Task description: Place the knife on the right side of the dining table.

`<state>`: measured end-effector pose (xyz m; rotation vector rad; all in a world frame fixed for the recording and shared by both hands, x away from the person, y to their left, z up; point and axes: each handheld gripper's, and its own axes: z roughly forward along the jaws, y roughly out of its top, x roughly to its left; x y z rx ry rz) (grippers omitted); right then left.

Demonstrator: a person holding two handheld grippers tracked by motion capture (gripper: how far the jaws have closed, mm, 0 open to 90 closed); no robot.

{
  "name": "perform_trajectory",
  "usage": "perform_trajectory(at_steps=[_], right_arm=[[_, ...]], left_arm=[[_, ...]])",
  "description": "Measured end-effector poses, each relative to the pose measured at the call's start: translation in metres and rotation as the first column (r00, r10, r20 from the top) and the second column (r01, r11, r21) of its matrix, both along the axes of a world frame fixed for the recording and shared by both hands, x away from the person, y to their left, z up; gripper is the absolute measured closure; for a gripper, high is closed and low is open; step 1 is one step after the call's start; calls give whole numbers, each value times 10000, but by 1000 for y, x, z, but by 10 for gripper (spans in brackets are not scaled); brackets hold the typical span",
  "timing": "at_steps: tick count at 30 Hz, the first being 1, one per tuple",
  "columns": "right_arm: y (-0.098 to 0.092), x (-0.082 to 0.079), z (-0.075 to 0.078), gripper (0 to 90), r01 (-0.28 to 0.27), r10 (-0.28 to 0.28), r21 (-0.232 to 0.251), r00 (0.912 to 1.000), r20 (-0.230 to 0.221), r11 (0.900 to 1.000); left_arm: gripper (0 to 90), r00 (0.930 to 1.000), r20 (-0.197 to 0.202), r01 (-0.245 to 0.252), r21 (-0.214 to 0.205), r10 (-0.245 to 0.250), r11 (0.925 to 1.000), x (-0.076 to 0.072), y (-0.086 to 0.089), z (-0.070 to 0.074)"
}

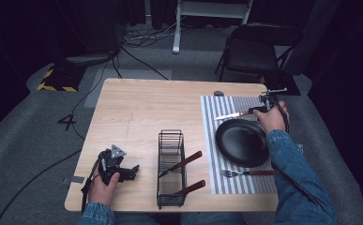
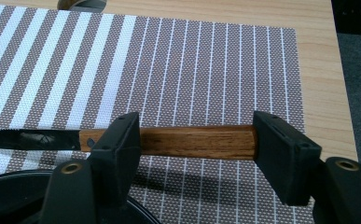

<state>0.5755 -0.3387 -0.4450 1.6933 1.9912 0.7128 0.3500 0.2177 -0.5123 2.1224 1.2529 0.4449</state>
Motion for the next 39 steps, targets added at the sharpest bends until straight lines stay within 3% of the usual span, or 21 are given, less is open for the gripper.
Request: perform_trajectory(at_steps=[28,39], right_arm=[[-3,0,-15,379,159,-175,-275,9983,-557,9995],[0,-3,-1,387,-93,88,-254,9997,-215,9996]], left_arm=[[2,10000,6,-18,-3,18,10000,0,0,0],[2,10000,4,-25,-9,25,10000,0,0,0]])
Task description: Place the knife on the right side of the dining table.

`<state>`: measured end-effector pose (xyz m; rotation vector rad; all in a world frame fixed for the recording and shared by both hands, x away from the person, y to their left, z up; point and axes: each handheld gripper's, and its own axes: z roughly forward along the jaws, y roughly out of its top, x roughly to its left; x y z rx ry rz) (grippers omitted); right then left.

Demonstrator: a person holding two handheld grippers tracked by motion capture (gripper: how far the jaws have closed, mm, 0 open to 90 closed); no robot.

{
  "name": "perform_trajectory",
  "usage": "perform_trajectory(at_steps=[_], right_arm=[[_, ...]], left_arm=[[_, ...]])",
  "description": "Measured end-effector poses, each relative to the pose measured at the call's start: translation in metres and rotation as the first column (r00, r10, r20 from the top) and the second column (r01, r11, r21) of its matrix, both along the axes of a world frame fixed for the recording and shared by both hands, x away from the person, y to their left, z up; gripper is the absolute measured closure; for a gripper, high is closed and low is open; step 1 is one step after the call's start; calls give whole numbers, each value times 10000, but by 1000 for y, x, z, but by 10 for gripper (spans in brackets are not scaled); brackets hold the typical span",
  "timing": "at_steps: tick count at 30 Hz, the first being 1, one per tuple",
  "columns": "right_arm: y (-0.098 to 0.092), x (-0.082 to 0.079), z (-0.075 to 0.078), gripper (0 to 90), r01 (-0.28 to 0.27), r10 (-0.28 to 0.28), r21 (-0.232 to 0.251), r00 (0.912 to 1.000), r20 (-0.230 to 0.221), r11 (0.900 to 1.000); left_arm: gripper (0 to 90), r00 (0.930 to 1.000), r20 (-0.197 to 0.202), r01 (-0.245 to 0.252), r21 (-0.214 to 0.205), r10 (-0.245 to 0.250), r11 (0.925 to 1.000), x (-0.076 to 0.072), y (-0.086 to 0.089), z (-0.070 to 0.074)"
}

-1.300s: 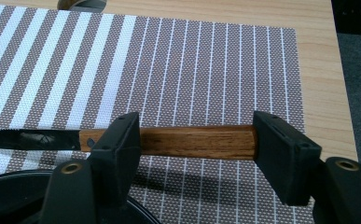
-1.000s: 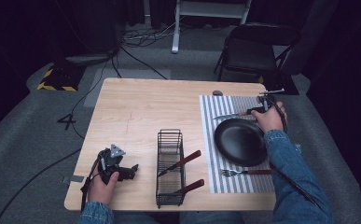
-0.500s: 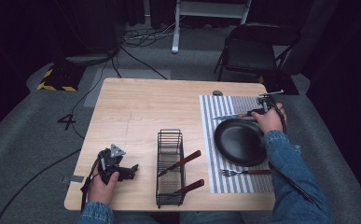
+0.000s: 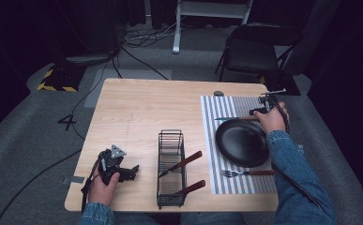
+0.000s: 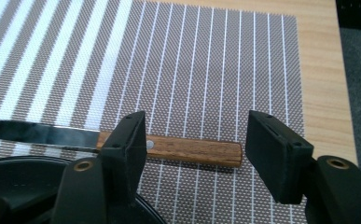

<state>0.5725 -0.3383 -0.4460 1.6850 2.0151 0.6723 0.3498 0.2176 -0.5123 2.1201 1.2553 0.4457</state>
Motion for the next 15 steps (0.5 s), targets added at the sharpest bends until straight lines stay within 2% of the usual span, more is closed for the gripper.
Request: perform_trajectory(at_steps=[9,13,14,15], right_arm=[[1,-10,18,387,-255,255,2,9990,365,9997],[5,-19,34,388,-560,557,24,9960,700,9984],[5,-19,34,388,-560,557,24,9960,700,9984],[8,-23,41,389,-721,716,28,9938,852,9974]], left_arm=[[2,10000,-5,6,10,-6,10000,0,0,0],[2,10000,-3,8,12,-8,10000,0,0,0],[2,10000,-3,8,12,-8,10000,0,0,0],[3,10000,-14,9,6,-9,10000,0,0,0]])
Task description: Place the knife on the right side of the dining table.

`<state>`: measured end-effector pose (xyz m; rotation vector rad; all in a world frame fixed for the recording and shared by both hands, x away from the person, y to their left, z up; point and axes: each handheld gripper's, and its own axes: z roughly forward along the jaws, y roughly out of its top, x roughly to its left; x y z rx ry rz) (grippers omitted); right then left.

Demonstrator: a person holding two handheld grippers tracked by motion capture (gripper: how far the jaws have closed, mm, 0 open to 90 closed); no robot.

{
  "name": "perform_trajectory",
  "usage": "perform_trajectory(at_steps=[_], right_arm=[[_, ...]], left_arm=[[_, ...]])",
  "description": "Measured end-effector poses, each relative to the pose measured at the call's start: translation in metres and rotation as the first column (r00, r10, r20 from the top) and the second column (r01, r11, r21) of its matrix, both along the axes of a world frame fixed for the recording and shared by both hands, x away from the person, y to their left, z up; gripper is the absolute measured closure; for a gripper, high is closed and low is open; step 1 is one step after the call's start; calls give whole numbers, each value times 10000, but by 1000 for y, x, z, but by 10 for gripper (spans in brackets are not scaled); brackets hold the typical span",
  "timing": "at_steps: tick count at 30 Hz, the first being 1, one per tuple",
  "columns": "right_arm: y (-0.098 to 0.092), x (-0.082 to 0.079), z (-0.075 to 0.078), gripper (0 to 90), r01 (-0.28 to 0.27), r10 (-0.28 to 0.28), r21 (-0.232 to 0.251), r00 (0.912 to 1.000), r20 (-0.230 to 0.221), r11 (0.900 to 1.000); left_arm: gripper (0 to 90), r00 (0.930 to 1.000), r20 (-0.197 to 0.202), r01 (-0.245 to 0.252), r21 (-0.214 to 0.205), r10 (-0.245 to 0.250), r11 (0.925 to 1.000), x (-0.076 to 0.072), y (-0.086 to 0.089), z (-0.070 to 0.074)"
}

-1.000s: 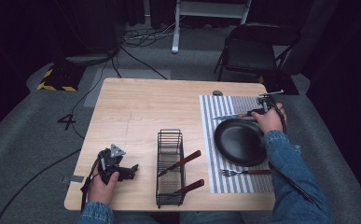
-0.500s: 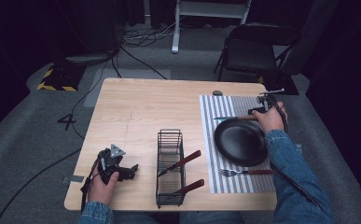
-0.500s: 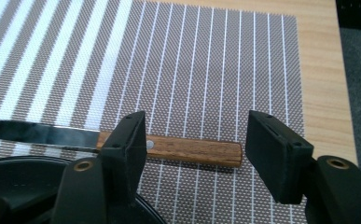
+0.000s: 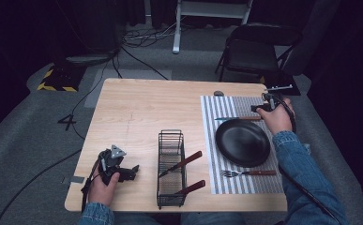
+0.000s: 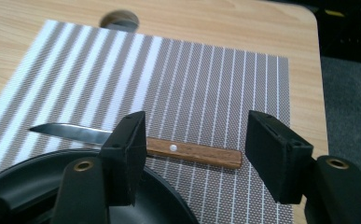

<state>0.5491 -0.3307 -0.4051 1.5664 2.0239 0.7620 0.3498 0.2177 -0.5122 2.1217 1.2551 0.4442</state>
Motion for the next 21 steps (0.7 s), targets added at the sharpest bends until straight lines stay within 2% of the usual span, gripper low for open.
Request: perform_trajectory(at_steps=[4,5,7,9,13,15,17,18,19,20,21], right_arm=[[5,-7,12,389,-262,259,110,9994,246,9996],[9,-14,20,389,-499,491,183,9978,440,9986],[10,-16,23,389,-593,582,195,9971,488,9981],[18,-26,34,391,-916,888,441,9942,609,9948],[28,-36,41,392,-1293,1249,599,9896,720,9898],[35,-43,45,392,-1569,1516,630,9851,815,9856],[47,-56,51,393,-2049,1969,762,9752,1007,9758],[47,-56,51,393,-2049,1969,762,9752,1007,9758],[54,-65,55,393,-2361,2266,811,9677,1108,9683],[54,-65,55,393,-2361,2266,811,9677,1108,9683],[61,-74,58,393,-2661,2547,930,9597,1188,9594]], left_arm=[[3,10000,-5,-19,-10,19,10000,0,0,0],[2,10000,-4,-19,-9,19,10000,0,0,0],[2,10000,-4,-18,-11,18,10000,0,0,0],[2,10000,-4,-20,-11,20,10000,0,0,0],[3,10000,-6,-16,-6,16,10000,0,0,0],[3,10000,-6,-19,-10,19,10000,0,0,0],[2,10000,-5,-14,-3,14,10000,0,0,0],[2,10000,-19,-20,-7,20,10000,-1,0,0],[3,10000,-19,-18,1,18,10000,-1,0,0],[3,10000,-35,-15,8,15,10000,-1,0,0],[2,10000,-33,-19,10,19,10000,-1,0,0]])
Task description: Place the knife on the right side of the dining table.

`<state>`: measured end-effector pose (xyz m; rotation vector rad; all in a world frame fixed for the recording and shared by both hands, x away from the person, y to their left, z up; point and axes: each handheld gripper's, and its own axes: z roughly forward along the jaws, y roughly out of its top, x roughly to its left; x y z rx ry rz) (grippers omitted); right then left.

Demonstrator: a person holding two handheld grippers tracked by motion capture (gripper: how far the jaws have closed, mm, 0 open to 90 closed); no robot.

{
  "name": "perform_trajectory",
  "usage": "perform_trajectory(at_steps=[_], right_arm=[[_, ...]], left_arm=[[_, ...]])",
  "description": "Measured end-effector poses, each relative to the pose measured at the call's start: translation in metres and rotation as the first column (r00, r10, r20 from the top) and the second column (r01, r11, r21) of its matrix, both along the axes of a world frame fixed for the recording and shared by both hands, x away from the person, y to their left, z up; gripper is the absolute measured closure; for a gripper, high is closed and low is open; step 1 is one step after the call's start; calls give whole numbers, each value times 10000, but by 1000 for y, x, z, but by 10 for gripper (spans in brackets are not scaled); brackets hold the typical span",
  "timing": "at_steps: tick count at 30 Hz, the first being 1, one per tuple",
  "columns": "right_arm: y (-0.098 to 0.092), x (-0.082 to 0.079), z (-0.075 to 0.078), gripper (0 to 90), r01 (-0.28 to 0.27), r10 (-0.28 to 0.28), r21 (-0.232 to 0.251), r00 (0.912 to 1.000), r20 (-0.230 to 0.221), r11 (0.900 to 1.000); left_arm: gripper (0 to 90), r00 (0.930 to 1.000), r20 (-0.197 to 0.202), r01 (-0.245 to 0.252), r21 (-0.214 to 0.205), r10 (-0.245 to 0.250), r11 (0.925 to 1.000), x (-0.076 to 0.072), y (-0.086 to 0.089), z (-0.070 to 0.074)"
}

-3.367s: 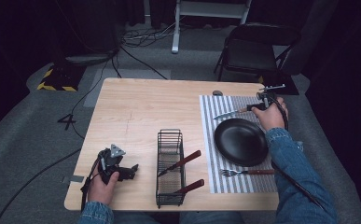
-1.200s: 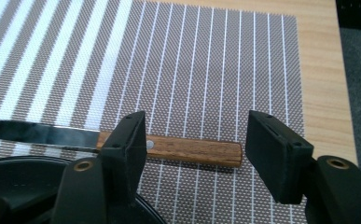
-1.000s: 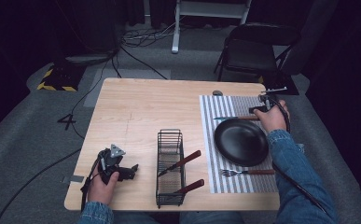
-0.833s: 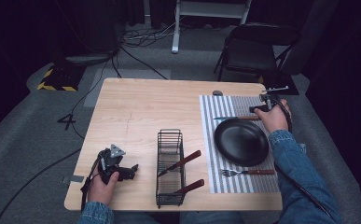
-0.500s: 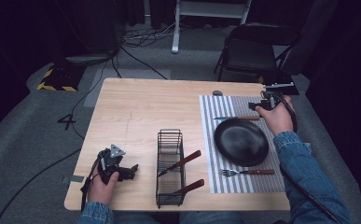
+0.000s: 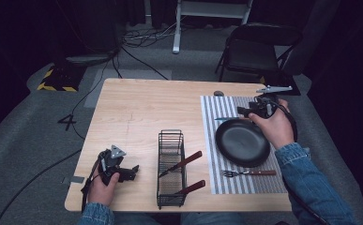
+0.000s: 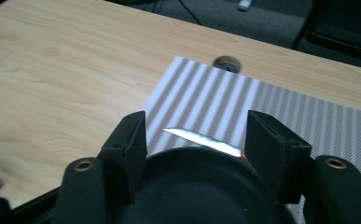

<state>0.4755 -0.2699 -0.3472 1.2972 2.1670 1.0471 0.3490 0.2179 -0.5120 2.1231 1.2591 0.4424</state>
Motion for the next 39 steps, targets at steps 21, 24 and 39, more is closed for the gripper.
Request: perform_trajectory(at_steps=[21,24,39], right_arm=[[58,-90,-29,392,-3173,3169,680,9483,167,9459],[62,-98,-37,393,-3304,3297,615,9438,214,9418],[100,-136,-113,398,-4037,4051,624,9142,-123,9128]], left_arm=[[2,10000,1,8,0,-8,10000,0,0,0],[2,10000,16,0,-7,0,10000,0,0,0],[2,10000,14,-1,-9,1,10000,0,0,0]])
